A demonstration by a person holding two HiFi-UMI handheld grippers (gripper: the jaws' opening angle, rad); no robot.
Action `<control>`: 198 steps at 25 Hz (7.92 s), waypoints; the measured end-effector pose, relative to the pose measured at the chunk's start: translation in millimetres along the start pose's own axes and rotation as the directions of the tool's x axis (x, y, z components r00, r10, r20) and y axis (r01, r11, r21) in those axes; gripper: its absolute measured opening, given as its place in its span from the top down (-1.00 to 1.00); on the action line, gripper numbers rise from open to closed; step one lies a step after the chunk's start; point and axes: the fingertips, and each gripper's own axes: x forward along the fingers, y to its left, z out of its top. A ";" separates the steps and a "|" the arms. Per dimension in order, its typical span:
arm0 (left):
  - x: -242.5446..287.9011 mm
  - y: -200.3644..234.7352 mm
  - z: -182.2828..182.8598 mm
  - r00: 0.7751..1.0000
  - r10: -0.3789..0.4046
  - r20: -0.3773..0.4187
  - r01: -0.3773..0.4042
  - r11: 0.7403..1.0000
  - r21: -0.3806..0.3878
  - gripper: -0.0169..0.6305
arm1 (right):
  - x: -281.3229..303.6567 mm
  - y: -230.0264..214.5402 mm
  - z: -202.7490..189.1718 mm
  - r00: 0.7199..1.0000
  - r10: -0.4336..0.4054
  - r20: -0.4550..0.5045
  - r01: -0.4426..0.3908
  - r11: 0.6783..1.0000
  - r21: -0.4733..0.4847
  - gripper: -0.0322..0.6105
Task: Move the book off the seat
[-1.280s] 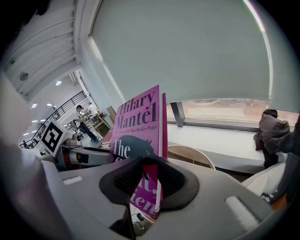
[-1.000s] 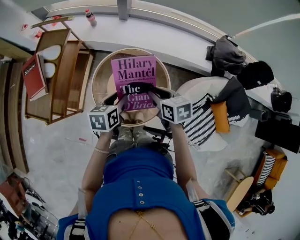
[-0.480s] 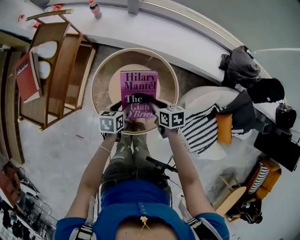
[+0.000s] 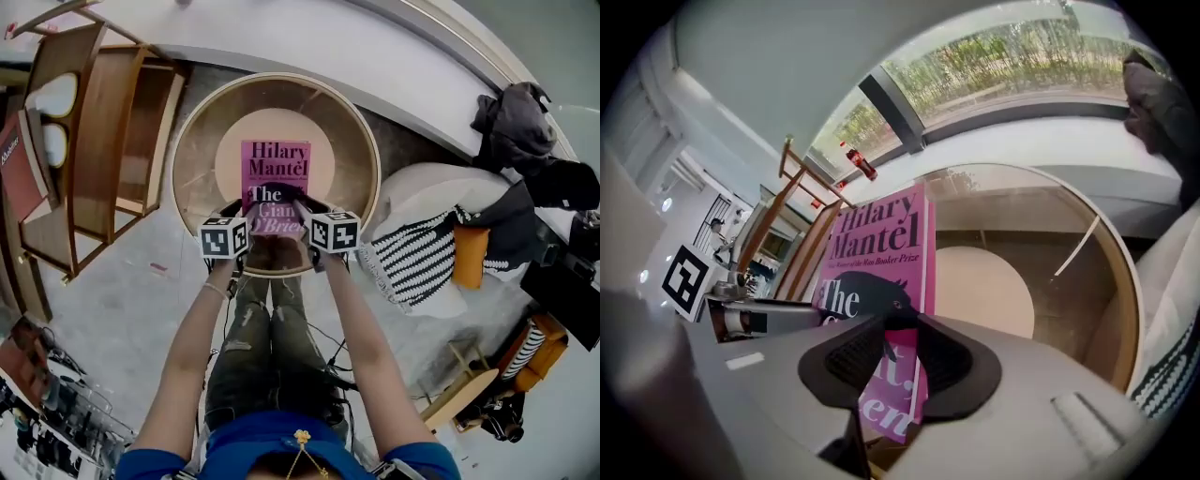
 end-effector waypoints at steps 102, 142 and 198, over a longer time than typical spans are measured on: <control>-167.6 -110.7 8.4 0.960 -0.060 0.274 0.048 0.998 0.049 0.94 | -173.9 129.0 29.1 0.965 0.191 0.180 -0.115 0.924 -0.365 0.90; -416.7 -266.9 58.9 0.682 -0.299 0.668 0.074 0.936 0.344 0.94 | -443.8 273.8 58.2 0.742 0.374 0.556 0.086 0.769 -0.633 0.90; -425.5 -271.9 62.4 0.688 -0.342 0.640 0.080 0.912 0.401 0.95 | -437.6 301.7 64.6 0.753 0.402 0.521 0.059 0.747 -0.662 0.90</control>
